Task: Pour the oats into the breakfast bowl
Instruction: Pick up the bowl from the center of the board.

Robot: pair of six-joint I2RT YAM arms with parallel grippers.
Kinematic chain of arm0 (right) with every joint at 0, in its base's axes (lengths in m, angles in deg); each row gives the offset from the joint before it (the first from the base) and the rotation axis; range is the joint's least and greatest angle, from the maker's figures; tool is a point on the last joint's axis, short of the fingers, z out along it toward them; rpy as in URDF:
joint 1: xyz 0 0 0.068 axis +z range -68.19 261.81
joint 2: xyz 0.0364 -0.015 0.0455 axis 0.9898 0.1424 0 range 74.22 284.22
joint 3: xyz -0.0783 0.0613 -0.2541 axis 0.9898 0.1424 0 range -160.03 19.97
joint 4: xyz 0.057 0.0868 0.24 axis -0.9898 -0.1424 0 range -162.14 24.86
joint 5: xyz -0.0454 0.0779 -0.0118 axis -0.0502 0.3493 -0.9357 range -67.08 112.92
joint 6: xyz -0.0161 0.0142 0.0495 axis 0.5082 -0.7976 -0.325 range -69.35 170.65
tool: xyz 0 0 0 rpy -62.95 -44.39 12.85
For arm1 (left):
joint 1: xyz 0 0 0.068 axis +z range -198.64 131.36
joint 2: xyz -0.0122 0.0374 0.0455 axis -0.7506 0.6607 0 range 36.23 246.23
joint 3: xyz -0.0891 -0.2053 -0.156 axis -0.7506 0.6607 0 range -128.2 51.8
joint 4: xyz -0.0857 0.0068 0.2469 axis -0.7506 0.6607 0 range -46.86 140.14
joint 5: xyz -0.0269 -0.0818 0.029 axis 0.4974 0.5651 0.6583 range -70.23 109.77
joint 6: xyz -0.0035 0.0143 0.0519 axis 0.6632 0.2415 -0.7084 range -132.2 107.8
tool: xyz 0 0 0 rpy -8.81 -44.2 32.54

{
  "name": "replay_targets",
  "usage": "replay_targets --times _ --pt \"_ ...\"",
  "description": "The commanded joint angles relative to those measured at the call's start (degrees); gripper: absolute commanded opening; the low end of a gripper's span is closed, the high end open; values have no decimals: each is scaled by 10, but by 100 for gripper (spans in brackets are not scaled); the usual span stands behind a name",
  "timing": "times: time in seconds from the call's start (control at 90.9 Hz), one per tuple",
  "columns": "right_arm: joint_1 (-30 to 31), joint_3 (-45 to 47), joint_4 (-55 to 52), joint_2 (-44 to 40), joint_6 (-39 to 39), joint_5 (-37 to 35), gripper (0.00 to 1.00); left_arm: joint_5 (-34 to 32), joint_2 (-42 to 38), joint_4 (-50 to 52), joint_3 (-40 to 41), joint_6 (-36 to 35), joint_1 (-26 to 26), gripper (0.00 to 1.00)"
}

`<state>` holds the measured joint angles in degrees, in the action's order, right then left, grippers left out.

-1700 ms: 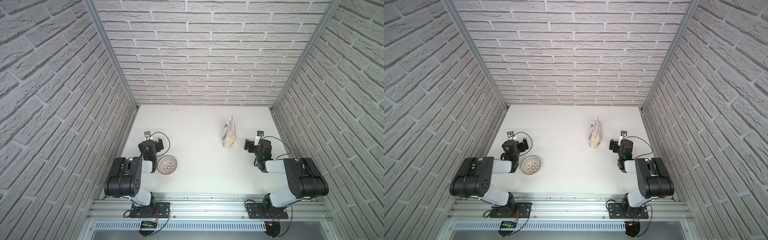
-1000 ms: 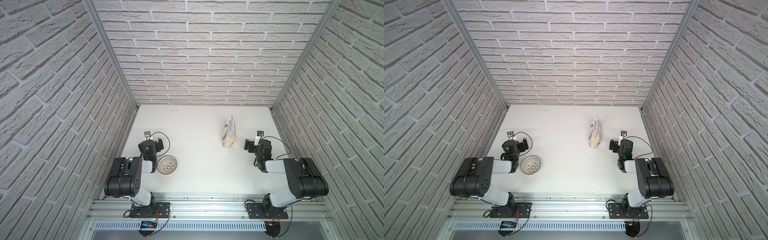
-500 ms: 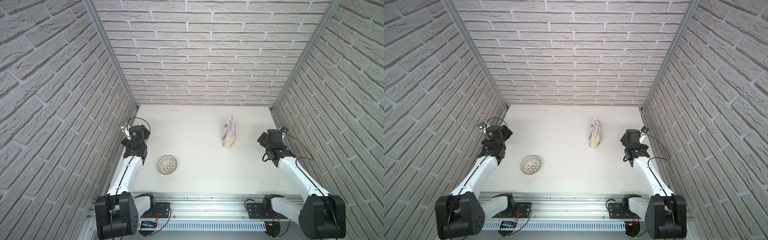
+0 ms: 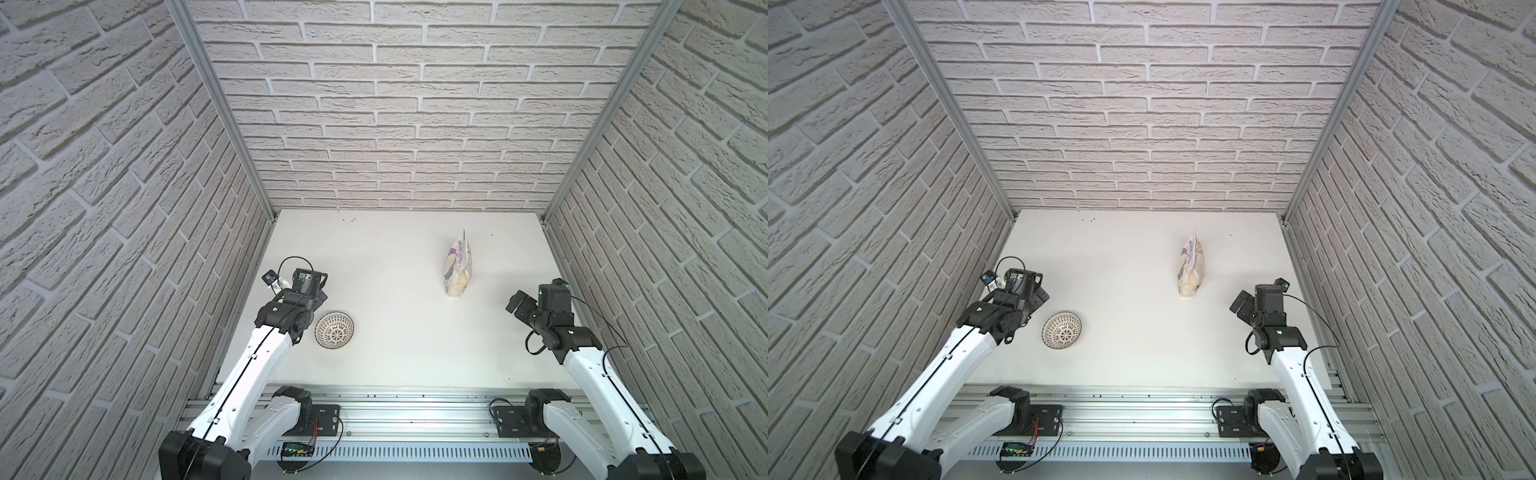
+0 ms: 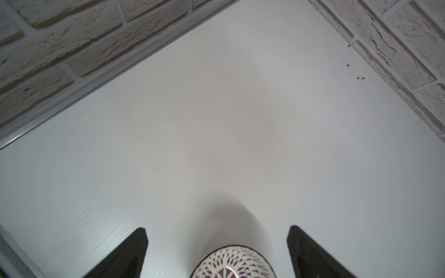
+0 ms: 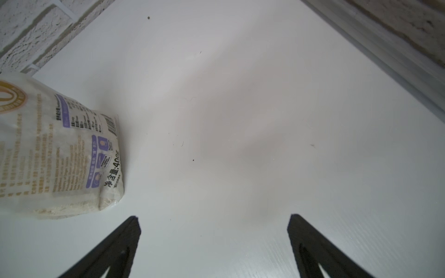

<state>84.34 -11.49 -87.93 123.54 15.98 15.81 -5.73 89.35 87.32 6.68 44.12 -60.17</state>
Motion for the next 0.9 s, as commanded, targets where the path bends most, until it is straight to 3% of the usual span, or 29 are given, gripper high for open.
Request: replay_targets --times 0.0,0.198,0.33,0.473,0.726,0.891 --pt "2 2 23 -6 -6 49 99 36 -45 56 47 53 -16 87" --pt "5 6 38 -6 -6 83 98 128 -81 42 112 83 -29 73" --pt "10 8 51 0 -4 100 98 118 -84 61 132 113 -48 70" --pt "13 7 58 14 -1 113 97 134 -72 22 171 130 -54 60" --pt "22 7 68 32 1 119 96 127 -40 -9 171 133 -55 51" --pt "29 8 76 34 4 124 94 122 -23 -44 181 138 -55 33"
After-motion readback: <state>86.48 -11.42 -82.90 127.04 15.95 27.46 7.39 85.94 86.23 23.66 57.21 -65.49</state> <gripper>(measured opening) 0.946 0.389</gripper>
